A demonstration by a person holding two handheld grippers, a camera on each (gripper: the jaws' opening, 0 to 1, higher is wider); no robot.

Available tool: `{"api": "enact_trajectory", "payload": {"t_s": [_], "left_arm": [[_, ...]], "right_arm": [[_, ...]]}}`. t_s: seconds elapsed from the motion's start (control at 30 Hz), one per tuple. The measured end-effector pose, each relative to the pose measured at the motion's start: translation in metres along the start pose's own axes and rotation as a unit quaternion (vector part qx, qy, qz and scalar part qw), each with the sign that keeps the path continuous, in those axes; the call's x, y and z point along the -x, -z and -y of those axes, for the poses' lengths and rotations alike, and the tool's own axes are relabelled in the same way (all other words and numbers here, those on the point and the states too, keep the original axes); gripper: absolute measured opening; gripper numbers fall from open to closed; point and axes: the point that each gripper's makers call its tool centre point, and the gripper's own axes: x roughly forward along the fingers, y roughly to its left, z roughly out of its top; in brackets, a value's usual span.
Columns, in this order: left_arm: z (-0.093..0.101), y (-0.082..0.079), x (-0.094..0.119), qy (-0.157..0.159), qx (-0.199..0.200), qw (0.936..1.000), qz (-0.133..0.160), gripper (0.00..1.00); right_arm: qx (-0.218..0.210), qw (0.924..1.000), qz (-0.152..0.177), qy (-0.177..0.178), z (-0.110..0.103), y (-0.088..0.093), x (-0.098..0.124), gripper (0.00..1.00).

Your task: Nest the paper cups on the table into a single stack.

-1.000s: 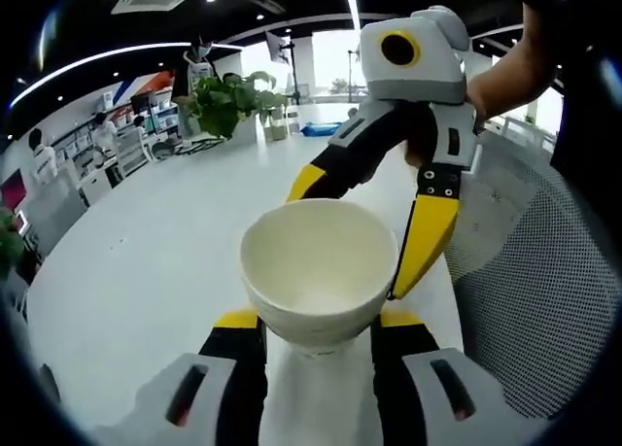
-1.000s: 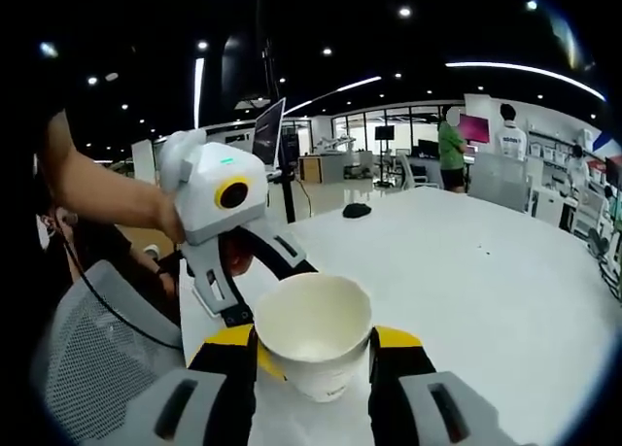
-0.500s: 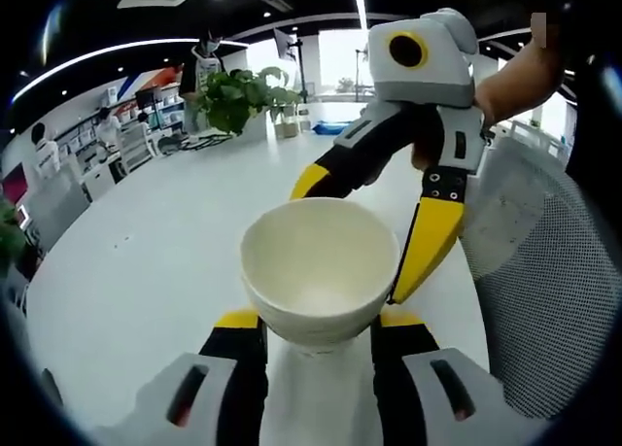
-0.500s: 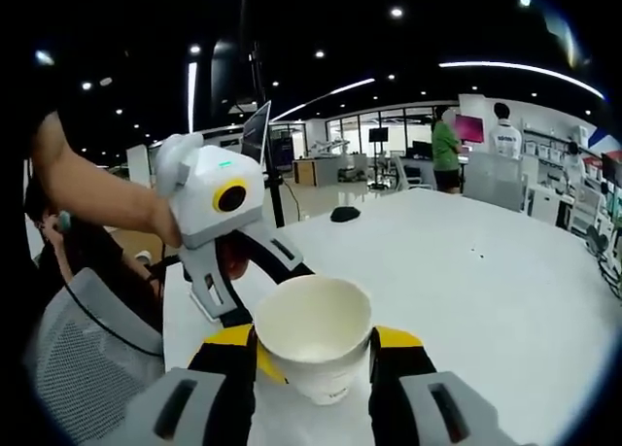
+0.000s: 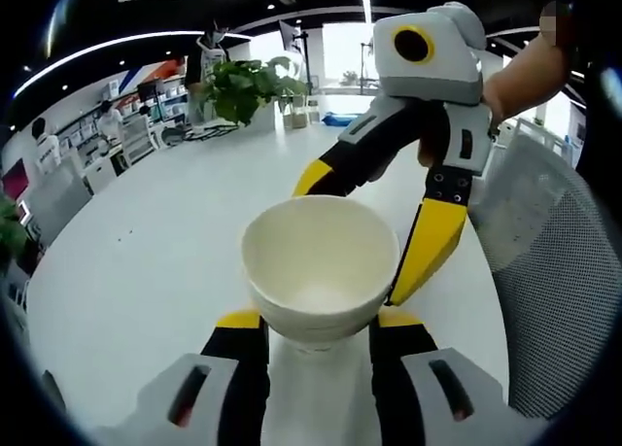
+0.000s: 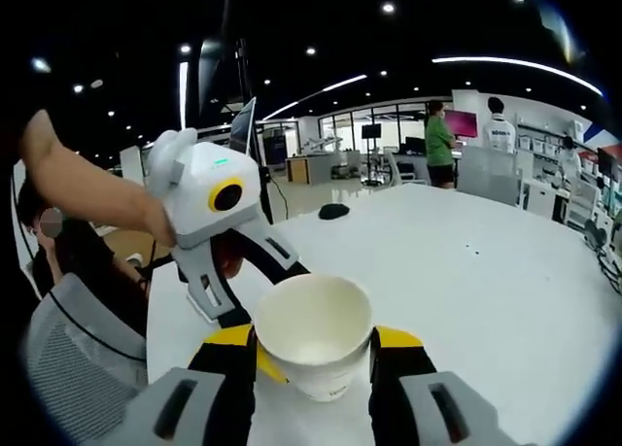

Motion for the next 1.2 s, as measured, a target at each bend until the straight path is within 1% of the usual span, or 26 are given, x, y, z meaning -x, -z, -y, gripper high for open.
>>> {"api": "enact_trajectory", "payload": {"t_s": [0.2,0.37,0.5,0.57,0.67,0.77,0.97,1.17,1.2], "left_arm": [[-0.001,0.001,-0.004,0.002,0.008,1.0000,-0.003,0.38],[-0.003,0.001,-0.006,-0.001,0.016,0.9999,0.000,0.38],[-0.004,0.002,-0.006,-0.002,0.020,0.9998,-0.002,0.38],[-0.006,0.004,-0.005,-0.007,0.017,0.9998,-0.004,0.39],[-0.008,0.009,-0.004,-0.011,0.017,0.9997,-0.009,0.46],[-0.009,0.011,0.000,-0.015,0.019,0.9997,-0.010,0.47],[-0.009,0.015,0.014,-0.029,0.045,0.9985,0.007,0.50],[-0.005,0.014,0.032,-0.051,0.075,0.9949,0.044,0.55],[-0.004,0.015,0.035,-0.055,0.077,0.9944,0.046,0.56]], "right_arm": [[-0.008,0.9999,-0.004,0.007,0.003,0.003,-0.002,0.45],[-0.018,0.9998,-0.002,0.011,0.004,0.003,-0.003,0.45],[-0.012,0.9998,-0.005,0.013,0.005,0.004,-0.003,0.46],[-0.015,0.9998,-0.004,0.013,0.004,0.005,-0.001,0.48],[-0.018,0.9997,-0.003,0.016,0.004,0.006,0.001,0.53],[-0.018,0.9997,-0.002,0.019,0.003,0.007,0.005,0.56],[-0.023,0.9993,0.006,0.029,0.000,0.012,0.020,0.60],[-0.032,0.9985,0.015,0.041,-0.003,0.020,0.036,0.64],[-0.032,0.9985,0.015,0.042,-0.003,0.021,0.038,0.65]]}}
